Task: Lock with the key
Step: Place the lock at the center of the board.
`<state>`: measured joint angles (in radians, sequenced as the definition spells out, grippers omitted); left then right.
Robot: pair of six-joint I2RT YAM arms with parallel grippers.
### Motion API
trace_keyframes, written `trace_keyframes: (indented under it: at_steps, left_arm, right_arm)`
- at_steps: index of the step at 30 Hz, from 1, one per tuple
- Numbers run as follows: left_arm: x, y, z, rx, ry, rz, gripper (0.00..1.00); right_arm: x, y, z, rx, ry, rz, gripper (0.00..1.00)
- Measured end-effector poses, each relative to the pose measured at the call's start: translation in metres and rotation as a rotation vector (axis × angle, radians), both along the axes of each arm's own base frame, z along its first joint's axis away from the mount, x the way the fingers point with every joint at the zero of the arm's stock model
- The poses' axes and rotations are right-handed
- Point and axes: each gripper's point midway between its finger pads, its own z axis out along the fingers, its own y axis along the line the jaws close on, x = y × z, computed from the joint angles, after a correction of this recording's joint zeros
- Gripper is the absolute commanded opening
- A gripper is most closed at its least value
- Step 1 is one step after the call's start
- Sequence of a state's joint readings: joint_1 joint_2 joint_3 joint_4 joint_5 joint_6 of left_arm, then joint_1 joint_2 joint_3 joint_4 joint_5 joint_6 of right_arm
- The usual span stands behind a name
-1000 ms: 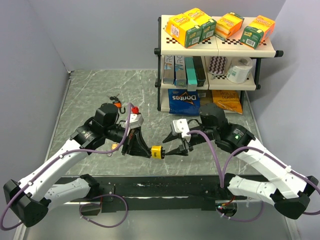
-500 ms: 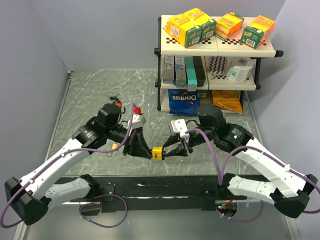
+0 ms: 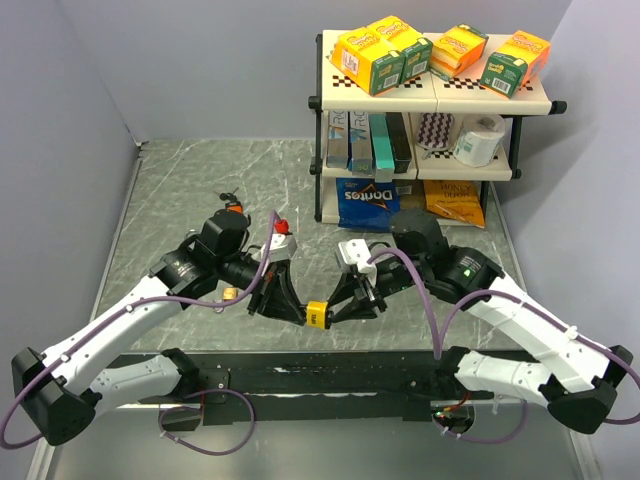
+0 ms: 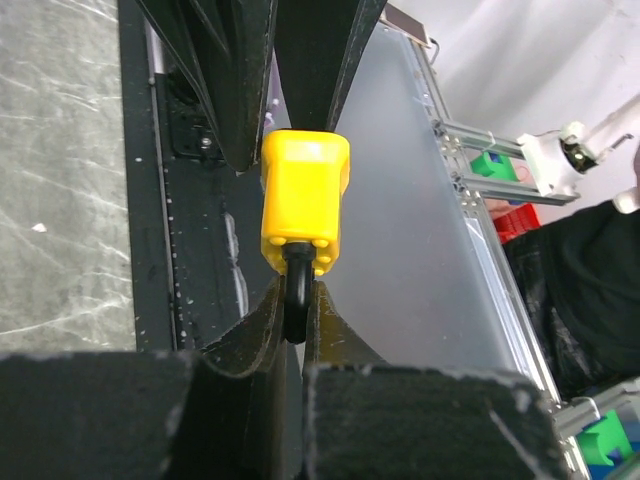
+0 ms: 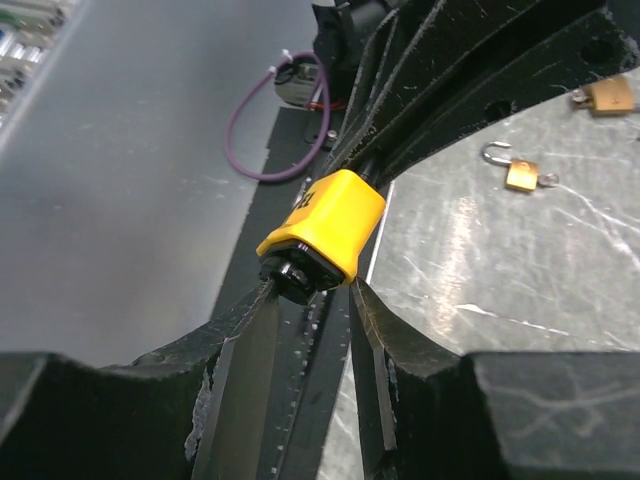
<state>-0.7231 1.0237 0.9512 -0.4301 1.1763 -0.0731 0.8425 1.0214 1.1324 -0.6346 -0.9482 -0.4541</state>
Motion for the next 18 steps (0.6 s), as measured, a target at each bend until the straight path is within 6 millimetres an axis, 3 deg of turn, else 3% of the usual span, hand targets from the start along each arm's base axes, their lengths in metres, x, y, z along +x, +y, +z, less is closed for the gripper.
trace_keyframes:
  at_steps: [13, 18]
  left_arm:
    - [-0.01, -0.001, 0.013, -0.03, 0.095, -0.049, 0.01]
    - [-0.015, 0.002, 0.012, -0.026, 0.119, -0.071, 0.01]
  right_arm:
    - [-0.01, 0.005, 0.011, 0.095, -0.003, -0.019, 0.41]
    - [-0.016, 0.009, 0.011, 0.113, -0.006, 0.011, 0.53]
